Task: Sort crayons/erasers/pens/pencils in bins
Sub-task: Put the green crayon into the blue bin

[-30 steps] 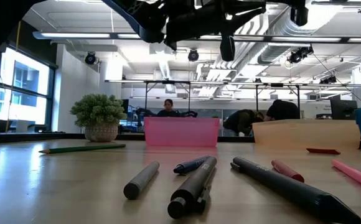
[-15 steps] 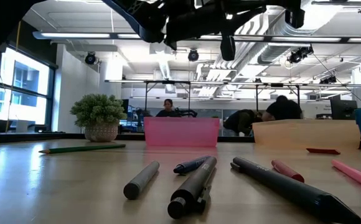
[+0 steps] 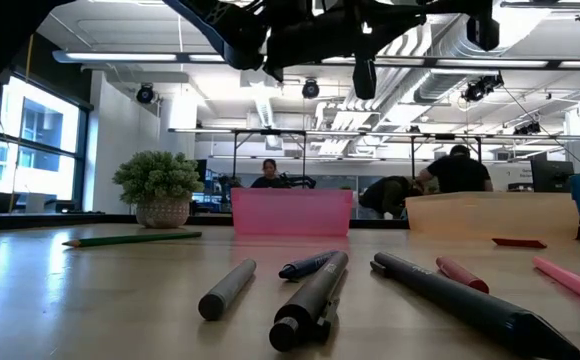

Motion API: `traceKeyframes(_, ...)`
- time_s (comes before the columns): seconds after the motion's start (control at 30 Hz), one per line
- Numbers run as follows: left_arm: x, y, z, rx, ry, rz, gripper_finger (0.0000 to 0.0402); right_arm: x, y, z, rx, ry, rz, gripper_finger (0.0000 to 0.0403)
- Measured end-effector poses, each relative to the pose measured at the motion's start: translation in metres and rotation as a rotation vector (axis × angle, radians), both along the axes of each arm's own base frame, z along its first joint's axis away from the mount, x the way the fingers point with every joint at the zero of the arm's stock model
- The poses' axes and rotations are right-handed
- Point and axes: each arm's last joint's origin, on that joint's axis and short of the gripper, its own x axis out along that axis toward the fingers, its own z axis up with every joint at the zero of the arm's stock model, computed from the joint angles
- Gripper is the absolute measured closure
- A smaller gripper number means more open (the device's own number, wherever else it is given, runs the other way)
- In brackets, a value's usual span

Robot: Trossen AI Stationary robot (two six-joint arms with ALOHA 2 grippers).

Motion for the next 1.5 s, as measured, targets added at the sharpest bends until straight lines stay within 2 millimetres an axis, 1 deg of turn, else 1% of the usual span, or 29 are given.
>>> traceKeyframes(0.1,0.0,0.0,0.0,0.0,0.002,-0.001,0.0394,0.001,0.0,-0.001,0.0,0.004,0.001,0.0394)
traceKeyframes(0.27,0.0,0.0,-0.001,-0.005,0.015,-0.003,0.0394,0.004,0.0,-0.002,0.007,0.018,0.005,0.0383)
traceKeyframes(0.37,0.0,0.0,-0.002,-0.007,0.019,-0.003,0.0386,0.003,0.001,-0.003,0.008,0.028,0.012,0.0382)
traceKeyframes(0.57,0.001,0.001,-0.007,-0.022,0.07,0.053,0.0351,0.002,0.001,-0.008,0.011,0.076,0.018,0.039)
traceKeyframes(0.77,0.001,0.002,-0.013,0.049,0.108,0.068,0.0307,-0.002,0.001,-0.017,0.043,0.181,0.012,0.0392)
traceKeyframes(0.87,0.0,0.001,-0.017,0.066,0.145,0.06,0.0295,-0.006,0.002,-0.023,0.081,0.245,0.019,0.0392)
traceKeyframes(1.1,-0.001,0.001,-0.028,0.05,0.254,0.061,0.0305,-0.015,0.006,-0.035,0.184,0.401,0.091,0.0393)
traceKeyframes(1.27,-0.001,-0.001,-0.032,0.055,0.298,0.092,0.0315,-0.025,0.017,-0.044,0.222,0.541,0.128,0.0393)
traceKeyframes(1.37,-0.001,-0.002,-0.035,0.05,0.326,0.106,0.032,-0.029,0.024,-0.047,0.227,0.593,0.159,0.0393)
traceKeyframes(1.5,-0.002,-0.006,-0.041,0.043,0.404,0.157,0.0329,-0.033,0.034,-0.049,0.186,0.626,0.217,0.0393)
